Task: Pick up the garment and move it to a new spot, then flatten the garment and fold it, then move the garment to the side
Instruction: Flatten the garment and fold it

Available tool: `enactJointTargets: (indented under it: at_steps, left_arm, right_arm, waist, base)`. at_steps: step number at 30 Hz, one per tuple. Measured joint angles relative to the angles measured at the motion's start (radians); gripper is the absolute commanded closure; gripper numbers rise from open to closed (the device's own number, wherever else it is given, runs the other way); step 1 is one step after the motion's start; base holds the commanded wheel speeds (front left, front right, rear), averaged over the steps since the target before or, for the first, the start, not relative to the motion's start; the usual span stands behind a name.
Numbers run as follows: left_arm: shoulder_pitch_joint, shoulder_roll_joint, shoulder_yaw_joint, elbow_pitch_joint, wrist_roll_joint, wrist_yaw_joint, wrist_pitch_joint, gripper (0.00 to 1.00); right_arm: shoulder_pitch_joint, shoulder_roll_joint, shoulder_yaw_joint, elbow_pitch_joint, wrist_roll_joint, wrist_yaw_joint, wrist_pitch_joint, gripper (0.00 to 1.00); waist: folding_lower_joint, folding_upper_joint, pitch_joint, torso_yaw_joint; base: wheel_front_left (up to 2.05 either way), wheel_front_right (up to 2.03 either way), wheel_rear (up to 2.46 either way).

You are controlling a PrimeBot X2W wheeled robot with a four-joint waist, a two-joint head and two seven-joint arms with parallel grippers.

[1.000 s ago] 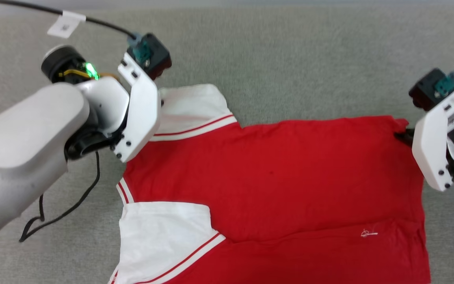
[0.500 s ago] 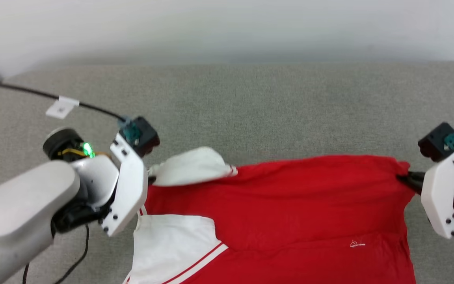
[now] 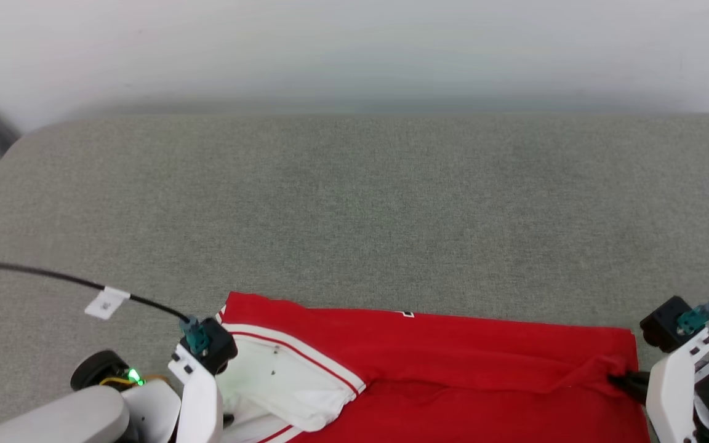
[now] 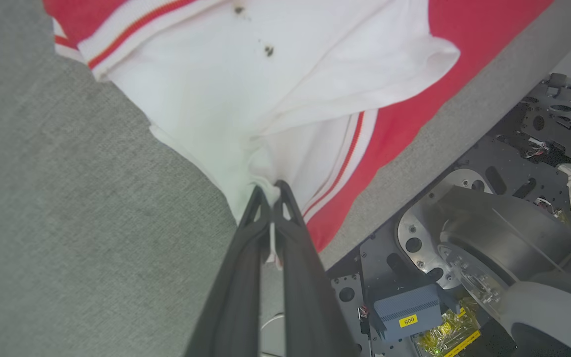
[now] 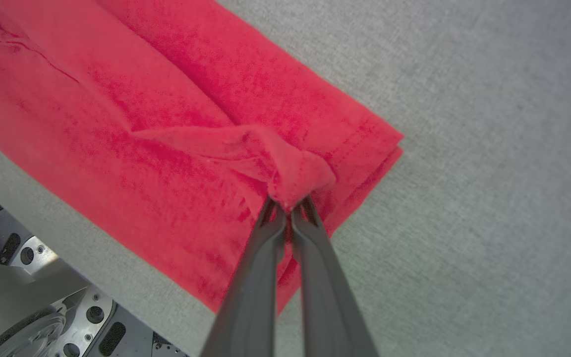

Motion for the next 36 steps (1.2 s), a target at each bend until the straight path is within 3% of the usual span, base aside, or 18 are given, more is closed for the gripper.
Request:
enactJointTargets:
  at_steps: [10, 11, 12, 13, 19, 26, 29, 30, 36]
  left_arm:
    - [0.081, -0.049, 0.005, 0.120, 0.017, -0.007, -0.051, 1.00]
    - [0.086, -0.058, 0.011, 0.126, 0.008, -0.007, -0.068, 0.85]
    - [0.087, -0.062, 0.015, 0.127, 0.012, -0.007, -0.086, 0.09]
    - [0.087, -0.064, 0.019, 0.124, 0.024, -0.004, -0.105, 0.00]
    - [0.106, -0.041, 0.062, 0.074, 0.106, 0.051, -0.289, 0.00]
    - [0.166, -0.039, 0.139, 0.053, 0.192, 0.220, -0.560, 0.00]
    - [0.182, -0.046, 0.177, 0.054, 0.231, 0.303, -0.664, 0.00]
    - [0.215, -0.062, 0.214, 0.060, 0.261, 0.402, -0.765, 0.00]
    - [0.275, -0.121, 0.295, 0.052, 0.318, 0.519, -0.817, 0.00]
  right_arm:
    - [0.022, 0.083, -0.009, 0.089, -0.023, 0.000, -0.011, 1.00]
    - [0.022, 0.088, -0.011, 0.091, -0.018, 0.000, -0.017, 0.80]
    - [0.022, 0.090, -0.011, 0.091, -0.016, 0.000, -0.021, 0.16]
    - [0.023, 0.091, -0.012, 0.086, -0.018, 0.000, -0.031, 0.00]
    - [0.063, 0.043, -0.062, 0.000, -0.046, 0.000, -0.108, 0.00]
    - [0.181, 0.025, -0.301, -0.091, -0.073, 0.000, -0.211, 0.00]
    - [0.251, 0.070, -0.440, -0.090, -0.104, 0.000, -0.230, 0.00]
    - [0.352, 0.153, -0.602, -0.072, -0.143, 0.000, -0.228, 0.00]
    - [0.458, 0.298, -0.731, -0.056, -0.179, 0.000, -0.171, 0.00]
  waist:
    - [0.0000, 0.0000, 0.052, -0.005]
    - [0.0001, 0.0000, 0.049, -0.005]
    - [0.0001, 0.0000, 0.045, -0.005]
    - [0.0001, 0.0000, 0.039, -0.005]
    - [0.0001, 0.0000, -0.007, -0.001]
    - [0.0001, 0.0000, -0.034, 0.007]
    - [0.0001, 0.0000, -0.034, 0.010]
    - [0.0001, 0.0000, -0.029, 0.014]
    - [0.0001, 0.0000, -0.012, 0.023]
  base:
    - [0.00, 0.00, 0.00]
    - [0.00, 0.00, 0.00]
    - [0.00, 0.00, 0.00]
    - [0.00, 0.00, 0.00]
    - [0.00, 0.00, 0.00]
    - [0.00, 0.00, 0.00]
    - [0.00, 0.00, 0.00]
    - [0.00, 0.00, 0.00]
    - [0.00, 0.00, 0.00]
